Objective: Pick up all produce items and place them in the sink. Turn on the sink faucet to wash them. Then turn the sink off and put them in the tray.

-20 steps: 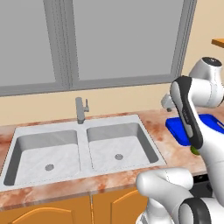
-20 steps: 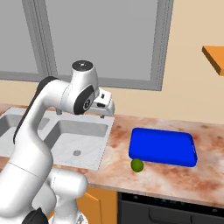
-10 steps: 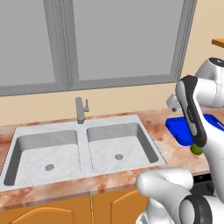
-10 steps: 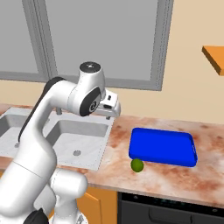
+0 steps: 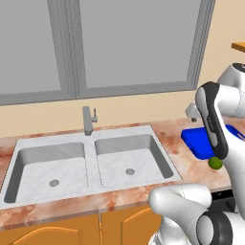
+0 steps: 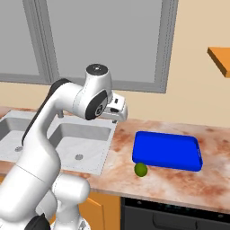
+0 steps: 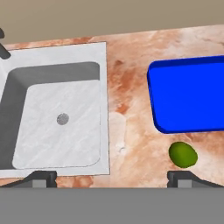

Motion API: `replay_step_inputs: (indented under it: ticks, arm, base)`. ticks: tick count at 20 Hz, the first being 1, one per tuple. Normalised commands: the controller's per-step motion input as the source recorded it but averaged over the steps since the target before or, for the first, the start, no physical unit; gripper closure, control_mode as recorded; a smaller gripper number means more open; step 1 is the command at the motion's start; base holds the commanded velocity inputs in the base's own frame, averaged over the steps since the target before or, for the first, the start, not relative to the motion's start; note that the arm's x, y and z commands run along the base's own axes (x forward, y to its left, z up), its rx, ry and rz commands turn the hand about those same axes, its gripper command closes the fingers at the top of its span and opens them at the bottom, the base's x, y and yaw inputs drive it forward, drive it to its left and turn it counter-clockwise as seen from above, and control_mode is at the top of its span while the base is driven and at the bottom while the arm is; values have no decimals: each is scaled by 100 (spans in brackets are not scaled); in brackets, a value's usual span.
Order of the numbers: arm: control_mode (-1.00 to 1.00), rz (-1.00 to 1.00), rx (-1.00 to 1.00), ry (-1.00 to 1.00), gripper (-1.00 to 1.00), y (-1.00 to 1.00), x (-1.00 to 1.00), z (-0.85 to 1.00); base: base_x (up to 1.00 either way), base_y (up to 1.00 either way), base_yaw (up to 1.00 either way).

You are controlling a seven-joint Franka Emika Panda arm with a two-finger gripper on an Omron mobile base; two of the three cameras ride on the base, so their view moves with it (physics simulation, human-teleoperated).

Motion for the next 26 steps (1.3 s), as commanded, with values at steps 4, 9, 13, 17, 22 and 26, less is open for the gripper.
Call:
replay_step_inputs:
  ticks: [4,9,13,17,22,26]
  arm:
    - [-100,0,0,0,-100,-5,0,-6]
    - [-100,0,0,0,-100,-11,0,-7]
    - [-100,0,0,0,-100,-11,0,-6]
    - [-100,0,0,0,-100,-12,0,-5]
    - [-100,0,0,0,-100,-10,0,-6]
    - [-100,0,0,0,-100,-10,0,-5]
  base:
    - [0,0,0]
    - [0,0,0]
    - [0,0,0]
    - [0,0,0]
    - [0,0,0]
    - [0,0,0]
